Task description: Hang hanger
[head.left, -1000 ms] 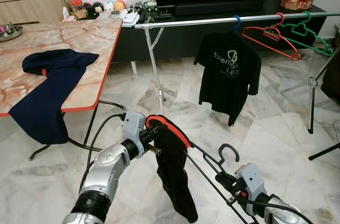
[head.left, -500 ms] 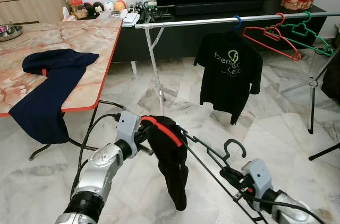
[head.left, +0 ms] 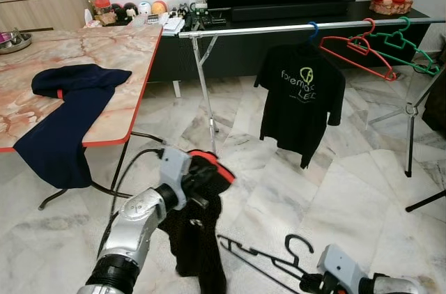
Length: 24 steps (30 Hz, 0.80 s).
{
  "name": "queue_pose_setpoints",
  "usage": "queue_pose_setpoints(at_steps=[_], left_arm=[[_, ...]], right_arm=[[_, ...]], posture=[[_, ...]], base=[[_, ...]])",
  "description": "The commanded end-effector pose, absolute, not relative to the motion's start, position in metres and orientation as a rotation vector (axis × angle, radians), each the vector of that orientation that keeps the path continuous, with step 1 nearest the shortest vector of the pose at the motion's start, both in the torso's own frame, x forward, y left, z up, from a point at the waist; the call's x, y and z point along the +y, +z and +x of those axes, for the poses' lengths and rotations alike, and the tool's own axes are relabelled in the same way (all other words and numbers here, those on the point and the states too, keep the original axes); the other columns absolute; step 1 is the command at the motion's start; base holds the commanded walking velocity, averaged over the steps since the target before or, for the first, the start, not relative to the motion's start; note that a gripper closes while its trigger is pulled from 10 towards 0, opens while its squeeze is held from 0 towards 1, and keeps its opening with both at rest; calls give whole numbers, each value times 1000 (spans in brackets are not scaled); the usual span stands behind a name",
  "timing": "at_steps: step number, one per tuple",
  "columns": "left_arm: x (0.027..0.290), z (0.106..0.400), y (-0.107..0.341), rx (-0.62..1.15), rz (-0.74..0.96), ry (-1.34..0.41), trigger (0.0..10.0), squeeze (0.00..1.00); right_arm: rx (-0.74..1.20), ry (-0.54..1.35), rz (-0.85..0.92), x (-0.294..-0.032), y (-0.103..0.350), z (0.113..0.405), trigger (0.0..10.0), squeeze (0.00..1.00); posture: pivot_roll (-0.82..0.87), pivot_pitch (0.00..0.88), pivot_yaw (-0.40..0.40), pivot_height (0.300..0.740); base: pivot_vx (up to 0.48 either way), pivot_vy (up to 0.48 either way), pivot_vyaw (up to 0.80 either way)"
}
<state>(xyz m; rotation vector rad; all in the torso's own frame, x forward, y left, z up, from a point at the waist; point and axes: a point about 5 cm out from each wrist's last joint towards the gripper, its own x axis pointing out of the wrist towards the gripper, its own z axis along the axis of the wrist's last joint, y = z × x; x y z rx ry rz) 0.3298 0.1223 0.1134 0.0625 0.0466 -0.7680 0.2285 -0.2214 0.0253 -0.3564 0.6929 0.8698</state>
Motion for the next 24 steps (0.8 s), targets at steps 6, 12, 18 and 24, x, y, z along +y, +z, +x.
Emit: queue_pose_setpoints(at_steps=[6,12,18,24], left_arm=[[156,342,91,137,127,-370,0,0],[177,341,95,92,49,-154,0,0],[171,335,100,25,-2,-144,10000,0],[166,327,106,-13,-83,-132,10000,0]], right_arm=[[493,660,-178,-220,44,252,0,0],[418,420,-42,-218,32,252,0,0],[529,45,31,-227,-15,235,8157,0],[695,-157,46,-236,-50,207,10000,0]], posture=[[-53,68,46,740],[-56,58,46,740],[-50,40,56,740],[-44,32,66,740]], base=[[0,0,0],[0,0,0],[0,0,0],[0,0,0]])
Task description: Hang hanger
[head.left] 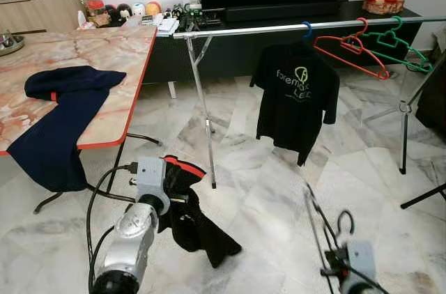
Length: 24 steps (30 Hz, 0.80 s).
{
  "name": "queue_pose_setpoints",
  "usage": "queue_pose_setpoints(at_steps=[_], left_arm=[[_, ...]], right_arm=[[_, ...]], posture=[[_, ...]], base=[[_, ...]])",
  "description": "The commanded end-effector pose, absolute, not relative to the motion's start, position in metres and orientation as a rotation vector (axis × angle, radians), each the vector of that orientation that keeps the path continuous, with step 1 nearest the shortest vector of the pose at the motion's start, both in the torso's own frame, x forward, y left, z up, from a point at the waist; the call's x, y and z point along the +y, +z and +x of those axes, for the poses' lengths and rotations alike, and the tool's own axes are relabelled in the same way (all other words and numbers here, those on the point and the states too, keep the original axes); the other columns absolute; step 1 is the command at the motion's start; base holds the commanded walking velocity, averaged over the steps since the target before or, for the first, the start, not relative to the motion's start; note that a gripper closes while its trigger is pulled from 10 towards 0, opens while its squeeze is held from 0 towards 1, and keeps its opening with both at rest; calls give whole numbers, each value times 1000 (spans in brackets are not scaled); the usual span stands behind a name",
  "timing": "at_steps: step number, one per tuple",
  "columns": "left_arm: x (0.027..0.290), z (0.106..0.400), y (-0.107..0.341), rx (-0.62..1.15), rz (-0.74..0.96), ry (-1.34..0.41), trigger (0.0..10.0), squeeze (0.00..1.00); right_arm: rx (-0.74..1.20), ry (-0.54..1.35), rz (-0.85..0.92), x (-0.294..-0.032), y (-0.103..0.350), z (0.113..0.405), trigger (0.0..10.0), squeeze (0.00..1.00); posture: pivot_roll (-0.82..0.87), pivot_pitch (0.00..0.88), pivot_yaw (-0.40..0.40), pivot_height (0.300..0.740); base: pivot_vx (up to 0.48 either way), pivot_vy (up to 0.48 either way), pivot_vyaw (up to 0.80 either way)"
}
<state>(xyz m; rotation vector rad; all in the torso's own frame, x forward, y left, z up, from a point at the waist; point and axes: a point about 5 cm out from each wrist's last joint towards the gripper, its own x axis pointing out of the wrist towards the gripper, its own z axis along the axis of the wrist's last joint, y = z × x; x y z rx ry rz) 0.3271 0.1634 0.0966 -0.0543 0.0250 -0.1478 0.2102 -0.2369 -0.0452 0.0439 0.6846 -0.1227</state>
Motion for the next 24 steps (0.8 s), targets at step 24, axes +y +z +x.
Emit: queue_pose_setpoints(at_steps=[24], left_arm=[[145,283,112,-17,-123,-191,10000,0]], right_arm=[[914,-311,76,-228,-91,141,10000,0]], posture=[[-9,46,83,740]], base=[[0,0,0]])
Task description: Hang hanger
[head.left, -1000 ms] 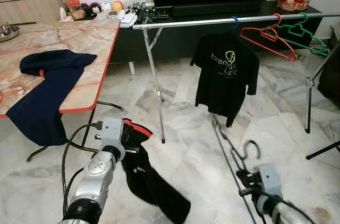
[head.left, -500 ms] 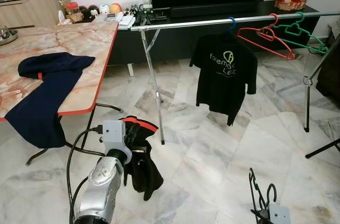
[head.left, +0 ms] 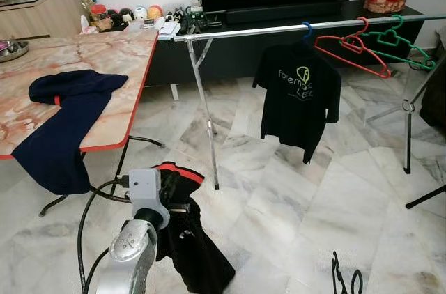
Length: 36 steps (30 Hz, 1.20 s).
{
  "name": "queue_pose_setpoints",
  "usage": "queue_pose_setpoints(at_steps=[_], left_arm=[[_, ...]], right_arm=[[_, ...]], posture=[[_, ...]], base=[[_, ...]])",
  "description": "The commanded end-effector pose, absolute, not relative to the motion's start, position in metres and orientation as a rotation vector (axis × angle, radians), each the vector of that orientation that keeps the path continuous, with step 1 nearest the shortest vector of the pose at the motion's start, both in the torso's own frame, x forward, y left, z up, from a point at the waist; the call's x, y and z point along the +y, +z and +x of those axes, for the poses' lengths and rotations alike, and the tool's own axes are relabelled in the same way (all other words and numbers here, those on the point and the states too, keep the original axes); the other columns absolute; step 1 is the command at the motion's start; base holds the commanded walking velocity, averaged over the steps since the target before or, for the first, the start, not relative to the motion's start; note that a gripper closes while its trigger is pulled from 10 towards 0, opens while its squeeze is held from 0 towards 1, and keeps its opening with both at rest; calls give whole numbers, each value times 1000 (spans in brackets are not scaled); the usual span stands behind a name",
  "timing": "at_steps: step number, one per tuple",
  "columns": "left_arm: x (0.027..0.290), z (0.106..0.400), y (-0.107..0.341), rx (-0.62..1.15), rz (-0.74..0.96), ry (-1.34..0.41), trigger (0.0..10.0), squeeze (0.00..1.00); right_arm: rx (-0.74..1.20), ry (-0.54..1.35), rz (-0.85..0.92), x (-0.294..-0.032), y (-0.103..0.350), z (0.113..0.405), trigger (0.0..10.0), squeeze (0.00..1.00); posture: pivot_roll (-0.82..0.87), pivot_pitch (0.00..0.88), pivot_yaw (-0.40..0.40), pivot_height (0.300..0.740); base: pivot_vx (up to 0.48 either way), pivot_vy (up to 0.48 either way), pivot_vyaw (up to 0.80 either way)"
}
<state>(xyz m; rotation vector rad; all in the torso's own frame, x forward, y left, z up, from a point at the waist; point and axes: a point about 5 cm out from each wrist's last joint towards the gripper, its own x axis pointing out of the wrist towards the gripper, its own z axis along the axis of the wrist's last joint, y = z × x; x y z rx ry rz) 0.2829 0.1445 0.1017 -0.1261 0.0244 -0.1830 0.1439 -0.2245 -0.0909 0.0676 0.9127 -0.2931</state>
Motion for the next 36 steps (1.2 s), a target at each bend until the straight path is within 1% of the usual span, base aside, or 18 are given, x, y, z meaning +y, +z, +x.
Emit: queue_pose_setpoints(at_steps=[1,3,4,7,14,26,28,36], left_arm=[[145,283,112,-19,-114,-191,10000,0],[147,286,115,-33,-87,-180,10000,0],[153,292,117,-38,-89,-123,10000,0],[157,297,121,-50,-97,-83,10000,0],[157,299,120,-38,-93,-94,10000,0],[145,295,113,-25,-123,-118,10000,0],[145,295,113,-25,-105,-127,10000,0],[148,299,114,-26,-96,-130,10000,0]], right_arm=[[915,-312,77,-228,-91,141,10000,0],[917,-307,74,-229,-91,141,10000,0],[926,-288,63,-230,-91,141,10000,0],[937,-266,41,-229,-92,140,10000,0],[959,-252,45,-226,-95,135,10000,0],[995,-245,40,-225,-99,124,10000,0],[993,-270,64,-224,-99,123,10000,0],[988,-267,64,-222,-99,126,10000,0]], posture=[[-9,46,83,740],[-11,44,81,740],[-8,38,72,740],[-6,32,69,740],[-29,0,88,740],[-30,0,87,740],[-30,0,90,740],[-22,0,85,740]], base=[[0,0,0],[0,0,0],[0,0,0],[0,0,0],[0,0,780],[0,0,782],[0,0,0],[0,0,0]])
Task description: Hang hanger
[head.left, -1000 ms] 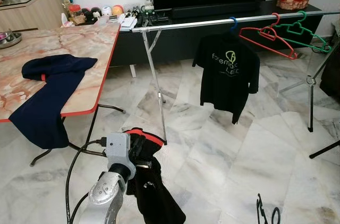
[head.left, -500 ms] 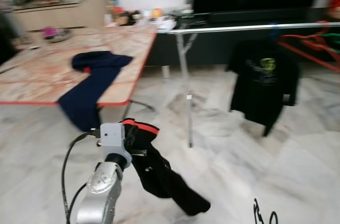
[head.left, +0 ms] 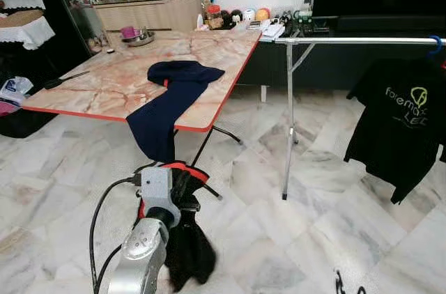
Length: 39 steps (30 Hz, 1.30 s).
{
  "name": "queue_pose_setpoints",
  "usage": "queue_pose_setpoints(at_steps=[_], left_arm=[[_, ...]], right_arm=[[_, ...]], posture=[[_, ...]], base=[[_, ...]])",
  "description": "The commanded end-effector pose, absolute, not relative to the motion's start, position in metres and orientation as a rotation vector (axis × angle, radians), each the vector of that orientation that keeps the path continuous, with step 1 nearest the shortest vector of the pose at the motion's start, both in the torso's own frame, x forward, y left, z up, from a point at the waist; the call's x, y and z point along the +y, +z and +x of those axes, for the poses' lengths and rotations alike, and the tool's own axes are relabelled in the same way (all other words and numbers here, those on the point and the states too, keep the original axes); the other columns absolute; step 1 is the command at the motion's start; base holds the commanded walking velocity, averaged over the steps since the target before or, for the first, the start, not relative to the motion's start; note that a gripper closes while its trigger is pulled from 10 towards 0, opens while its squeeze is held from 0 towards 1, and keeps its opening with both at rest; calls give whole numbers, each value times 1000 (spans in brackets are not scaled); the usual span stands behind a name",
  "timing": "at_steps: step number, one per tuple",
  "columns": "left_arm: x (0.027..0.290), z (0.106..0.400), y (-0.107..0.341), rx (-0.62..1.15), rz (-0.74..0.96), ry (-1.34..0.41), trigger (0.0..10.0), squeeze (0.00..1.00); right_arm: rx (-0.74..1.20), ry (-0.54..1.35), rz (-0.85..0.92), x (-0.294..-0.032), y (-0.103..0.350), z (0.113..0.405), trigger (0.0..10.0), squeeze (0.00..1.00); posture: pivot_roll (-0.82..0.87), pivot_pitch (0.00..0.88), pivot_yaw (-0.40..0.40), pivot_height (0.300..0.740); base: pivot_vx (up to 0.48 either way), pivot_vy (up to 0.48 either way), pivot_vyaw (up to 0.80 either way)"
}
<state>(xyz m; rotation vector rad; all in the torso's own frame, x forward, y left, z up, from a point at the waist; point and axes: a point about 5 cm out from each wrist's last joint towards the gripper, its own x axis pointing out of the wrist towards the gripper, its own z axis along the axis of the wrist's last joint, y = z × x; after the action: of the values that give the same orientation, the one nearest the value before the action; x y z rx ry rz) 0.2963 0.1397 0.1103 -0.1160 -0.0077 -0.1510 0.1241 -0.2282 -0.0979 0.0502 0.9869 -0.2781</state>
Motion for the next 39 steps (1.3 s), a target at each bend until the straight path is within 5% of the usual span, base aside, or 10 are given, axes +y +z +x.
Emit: queue_pose_setpoints(at_steps=[1,39], left_arm=[[148,299,114,-24,-101,-127,10000,0],[148,299,116,-8,-78,-158,10000,0]], right_arm=[[988,-268,64,-222,-99,127,10000,0],[969,-286,81,-226,-97,128,10000,0]], posture=[[-20,0,84,740],[5,13,62,740]], base=[[0,0,0],[0,455,0]])
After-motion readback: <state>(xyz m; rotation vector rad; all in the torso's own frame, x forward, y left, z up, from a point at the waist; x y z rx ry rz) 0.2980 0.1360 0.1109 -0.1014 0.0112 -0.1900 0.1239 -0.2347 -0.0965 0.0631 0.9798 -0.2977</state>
